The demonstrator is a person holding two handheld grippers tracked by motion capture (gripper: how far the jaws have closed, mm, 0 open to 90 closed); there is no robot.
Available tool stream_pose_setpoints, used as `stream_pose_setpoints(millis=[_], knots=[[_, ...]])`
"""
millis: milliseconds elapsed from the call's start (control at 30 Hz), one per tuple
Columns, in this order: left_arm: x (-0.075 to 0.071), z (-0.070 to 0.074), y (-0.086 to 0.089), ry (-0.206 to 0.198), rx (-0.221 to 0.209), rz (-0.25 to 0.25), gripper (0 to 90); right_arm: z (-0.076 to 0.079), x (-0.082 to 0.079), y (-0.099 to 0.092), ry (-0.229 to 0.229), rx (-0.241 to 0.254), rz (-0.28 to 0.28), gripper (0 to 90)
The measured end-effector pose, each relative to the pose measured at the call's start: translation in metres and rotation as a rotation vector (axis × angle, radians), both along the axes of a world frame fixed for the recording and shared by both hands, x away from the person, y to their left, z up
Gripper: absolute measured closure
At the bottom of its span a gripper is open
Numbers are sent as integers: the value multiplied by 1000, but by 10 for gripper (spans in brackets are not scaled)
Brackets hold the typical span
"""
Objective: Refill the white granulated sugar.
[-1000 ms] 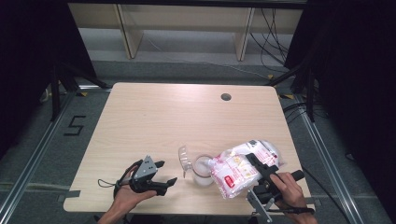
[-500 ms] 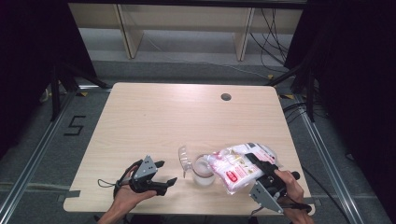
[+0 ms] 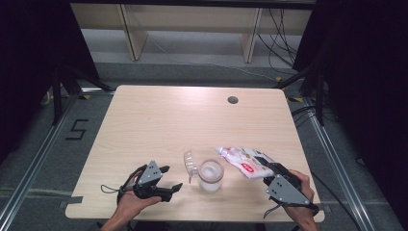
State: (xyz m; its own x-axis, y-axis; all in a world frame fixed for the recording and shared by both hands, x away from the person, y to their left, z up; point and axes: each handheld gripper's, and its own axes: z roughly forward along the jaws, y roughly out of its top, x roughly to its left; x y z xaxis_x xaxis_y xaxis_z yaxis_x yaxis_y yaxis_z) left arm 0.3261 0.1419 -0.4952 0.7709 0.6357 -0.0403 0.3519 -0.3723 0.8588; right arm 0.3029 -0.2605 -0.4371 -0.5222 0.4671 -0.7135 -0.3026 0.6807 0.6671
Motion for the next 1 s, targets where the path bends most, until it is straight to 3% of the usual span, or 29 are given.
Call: stream_pose_setpoints(millis=[67,167,200,267,633,667,800,833,900,933,1000], knots=[[-1,-1,-2,4,-33,5,229,-1,1,0,25,35,1,841],[0,0,-1,2,-23,2,229,-1,3,-1,48,71,5,844],[1,0,0,-12,-7,-10,229,-2,4,-2,60,99,9,845],[0,0,-1,0,-14,-3,229,-2,6,-4,87,149,4,848],[0,0,-1,5,-18,-1,229,-3,13,-10,139,245,6,857],[0,0,-1,5,-19,-1,229,-4,15,-12,163,281,10,858],[0,0,-1,2,-21,3,229,-6,17,-14,175,320,5,858],[0,0,-1,3,-21,3,229,-7,18,-14,203,358,13,858],[0,0,-1,-3,-11,2,229,-7,19,-15,212,360,22,858],[0,0,-1,-4,-10,2,229,-8,22,-17,217,397,22,858],[0,-1,-1,5,-22,3,229,-8,25,-18,207,404,32,858]])
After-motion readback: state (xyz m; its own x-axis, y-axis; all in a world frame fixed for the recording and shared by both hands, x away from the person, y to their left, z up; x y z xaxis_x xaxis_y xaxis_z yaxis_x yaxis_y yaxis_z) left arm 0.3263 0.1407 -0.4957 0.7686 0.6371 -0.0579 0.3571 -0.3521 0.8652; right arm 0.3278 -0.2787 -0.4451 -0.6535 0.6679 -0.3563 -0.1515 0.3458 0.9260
